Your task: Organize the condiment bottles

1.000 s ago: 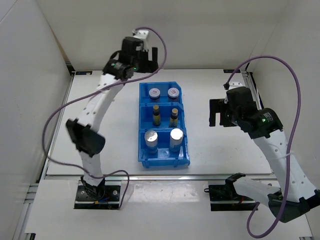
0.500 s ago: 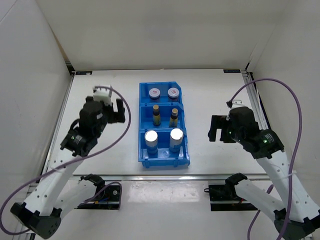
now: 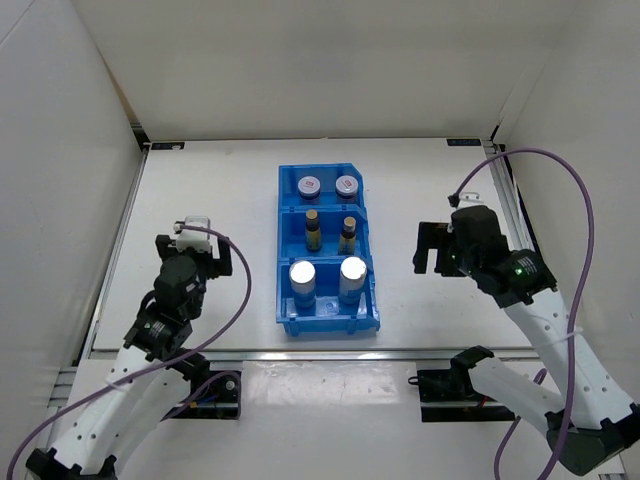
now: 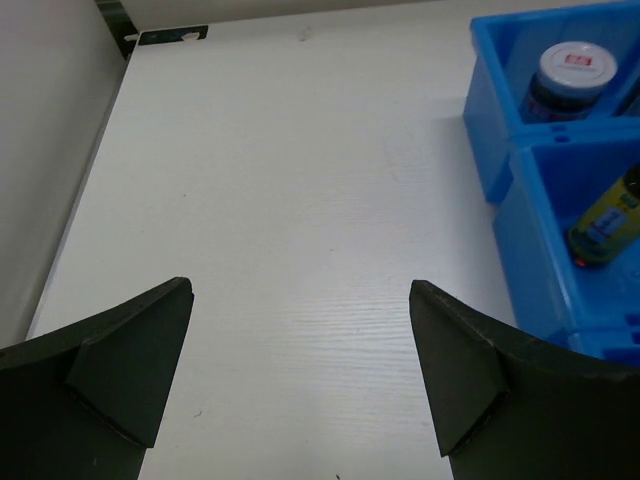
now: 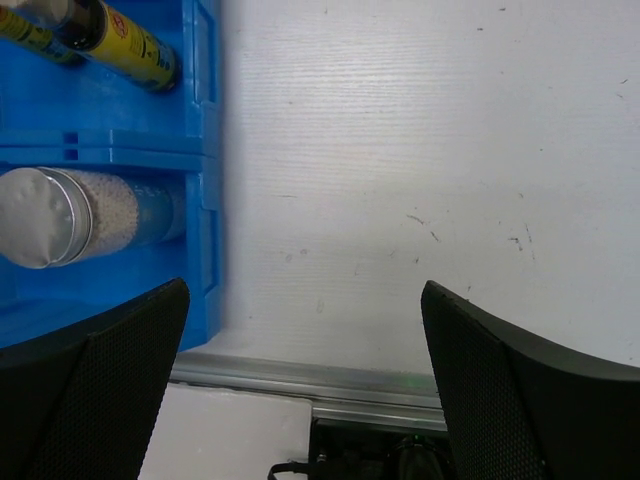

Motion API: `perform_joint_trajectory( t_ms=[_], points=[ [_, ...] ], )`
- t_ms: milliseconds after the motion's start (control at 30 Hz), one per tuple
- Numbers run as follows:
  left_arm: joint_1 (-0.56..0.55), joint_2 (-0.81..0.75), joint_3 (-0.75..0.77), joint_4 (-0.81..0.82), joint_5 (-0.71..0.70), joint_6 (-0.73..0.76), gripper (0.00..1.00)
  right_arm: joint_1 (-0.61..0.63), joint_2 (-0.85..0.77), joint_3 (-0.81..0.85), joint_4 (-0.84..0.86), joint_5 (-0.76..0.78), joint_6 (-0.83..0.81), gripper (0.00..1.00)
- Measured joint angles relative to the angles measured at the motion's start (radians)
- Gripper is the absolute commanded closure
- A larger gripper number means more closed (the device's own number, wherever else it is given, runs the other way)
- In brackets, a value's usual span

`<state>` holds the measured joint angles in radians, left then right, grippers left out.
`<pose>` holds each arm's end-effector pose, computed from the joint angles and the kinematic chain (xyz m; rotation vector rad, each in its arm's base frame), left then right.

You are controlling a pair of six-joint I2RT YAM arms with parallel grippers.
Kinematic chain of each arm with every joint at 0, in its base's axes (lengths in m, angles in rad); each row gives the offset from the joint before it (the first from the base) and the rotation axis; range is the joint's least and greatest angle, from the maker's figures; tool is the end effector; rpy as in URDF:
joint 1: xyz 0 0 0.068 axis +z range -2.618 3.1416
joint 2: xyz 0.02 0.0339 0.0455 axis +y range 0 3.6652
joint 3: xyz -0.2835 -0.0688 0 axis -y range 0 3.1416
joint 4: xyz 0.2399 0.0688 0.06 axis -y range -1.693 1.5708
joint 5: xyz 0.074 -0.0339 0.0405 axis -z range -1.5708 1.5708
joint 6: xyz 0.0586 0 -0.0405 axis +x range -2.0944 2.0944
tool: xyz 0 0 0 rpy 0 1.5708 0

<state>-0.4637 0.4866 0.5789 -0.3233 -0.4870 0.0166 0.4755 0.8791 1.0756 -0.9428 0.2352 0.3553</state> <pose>0.1242 -0.0315 0.2991 0.0814 1.7741 0.1161 0.1475 0.0606 0.3486 -0.0195 2.2969 0.1569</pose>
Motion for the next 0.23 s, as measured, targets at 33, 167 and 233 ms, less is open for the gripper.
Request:
perform_joint_trajectory(
  t_ms=[33,167,233],
  points=[
    [0.0,0.02,-0.02,0.018,-0.018,0.009,0.0,0.0,0.002,0.0,0.008,0.004,0.0,0.0],
    [0.0,0.071,-0.061,0.08,-0.064,0.009,0.0,0.0,0.039,0.016,0.028,0.035,-0.011,0.0],
    [0.0,0.084,-0.091,0.123,-0.082,0.005,0.0,0.0,0.057,0.019,0.037,0.056,-0.02,0.0]
  ],
)
